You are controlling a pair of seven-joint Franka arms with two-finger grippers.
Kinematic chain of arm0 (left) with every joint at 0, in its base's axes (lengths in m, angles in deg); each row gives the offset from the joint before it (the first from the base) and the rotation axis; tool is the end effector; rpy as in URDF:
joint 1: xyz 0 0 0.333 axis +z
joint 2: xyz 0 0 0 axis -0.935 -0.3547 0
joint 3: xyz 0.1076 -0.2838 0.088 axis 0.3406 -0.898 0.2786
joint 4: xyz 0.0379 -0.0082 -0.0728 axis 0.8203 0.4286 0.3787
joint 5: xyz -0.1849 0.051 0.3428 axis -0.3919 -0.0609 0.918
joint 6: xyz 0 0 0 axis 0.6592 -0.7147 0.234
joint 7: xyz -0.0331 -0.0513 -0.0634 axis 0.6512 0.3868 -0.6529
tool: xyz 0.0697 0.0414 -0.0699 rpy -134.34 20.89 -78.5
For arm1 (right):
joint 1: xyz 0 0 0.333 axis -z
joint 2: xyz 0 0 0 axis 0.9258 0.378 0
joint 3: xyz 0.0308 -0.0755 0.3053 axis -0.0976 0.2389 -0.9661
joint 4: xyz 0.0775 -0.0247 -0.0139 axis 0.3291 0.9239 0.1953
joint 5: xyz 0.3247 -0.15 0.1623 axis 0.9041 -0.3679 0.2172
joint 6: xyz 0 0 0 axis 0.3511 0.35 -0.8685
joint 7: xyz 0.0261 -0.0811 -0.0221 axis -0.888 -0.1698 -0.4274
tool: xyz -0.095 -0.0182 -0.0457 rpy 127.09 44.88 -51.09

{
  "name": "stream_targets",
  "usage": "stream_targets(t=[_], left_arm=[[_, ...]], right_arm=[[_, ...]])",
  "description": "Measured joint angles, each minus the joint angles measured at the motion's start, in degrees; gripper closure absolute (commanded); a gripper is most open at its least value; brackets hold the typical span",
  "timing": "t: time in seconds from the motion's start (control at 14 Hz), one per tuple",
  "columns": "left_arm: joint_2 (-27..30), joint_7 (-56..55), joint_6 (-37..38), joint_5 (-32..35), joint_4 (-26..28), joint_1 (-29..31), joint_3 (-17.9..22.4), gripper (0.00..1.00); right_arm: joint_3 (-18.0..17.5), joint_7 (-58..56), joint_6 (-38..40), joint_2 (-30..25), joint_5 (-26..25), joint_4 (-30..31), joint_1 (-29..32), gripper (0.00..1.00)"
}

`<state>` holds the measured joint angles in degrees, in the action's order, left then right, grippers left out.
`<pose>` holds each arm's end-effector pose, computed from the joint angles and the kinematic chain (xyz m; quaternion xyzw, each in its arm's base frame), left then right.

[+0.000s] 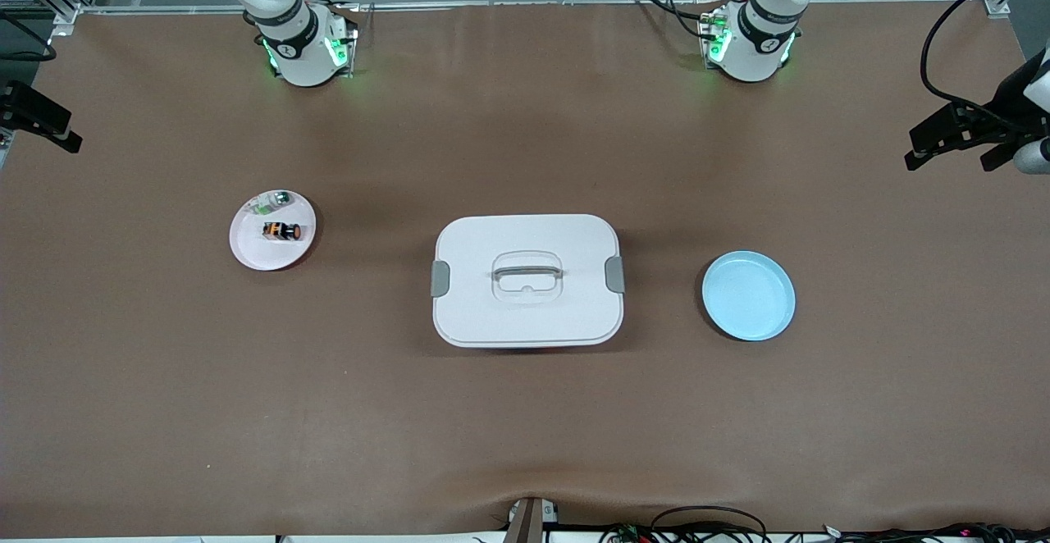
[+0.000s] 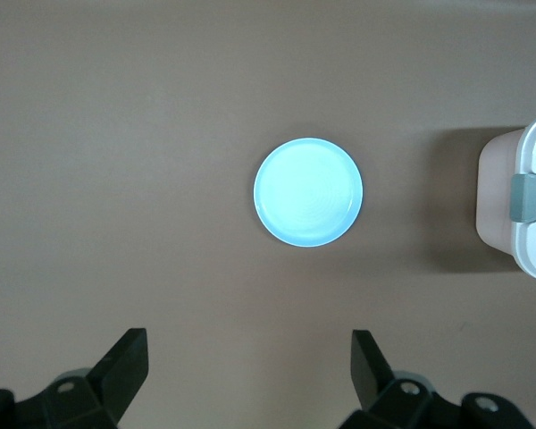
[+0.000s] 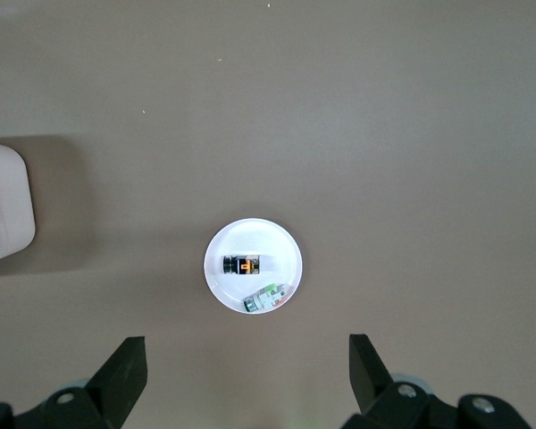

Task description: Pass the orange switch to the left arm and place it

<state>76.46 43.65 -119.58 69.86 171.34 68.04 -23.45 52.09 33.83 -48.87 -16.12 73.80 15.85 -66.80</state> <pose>0.5419 -0.0158 0.6387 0.9997 -0.0100 0.0182 0.0114 0.5323 -0.0381 0.6796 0.9997 -0.0231 0.0038 0.0047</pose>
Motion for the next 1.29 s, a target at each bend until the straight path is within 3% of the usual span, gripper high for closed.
stream_targets(t=[1.29], left_arm=[[0.0,0.0,0.0,0.0,0.0,0.0,0.0,0.0]], right_arm=[[0.4,0.0,1.1,1.7,0.0,0.8,0.4,0.0]])
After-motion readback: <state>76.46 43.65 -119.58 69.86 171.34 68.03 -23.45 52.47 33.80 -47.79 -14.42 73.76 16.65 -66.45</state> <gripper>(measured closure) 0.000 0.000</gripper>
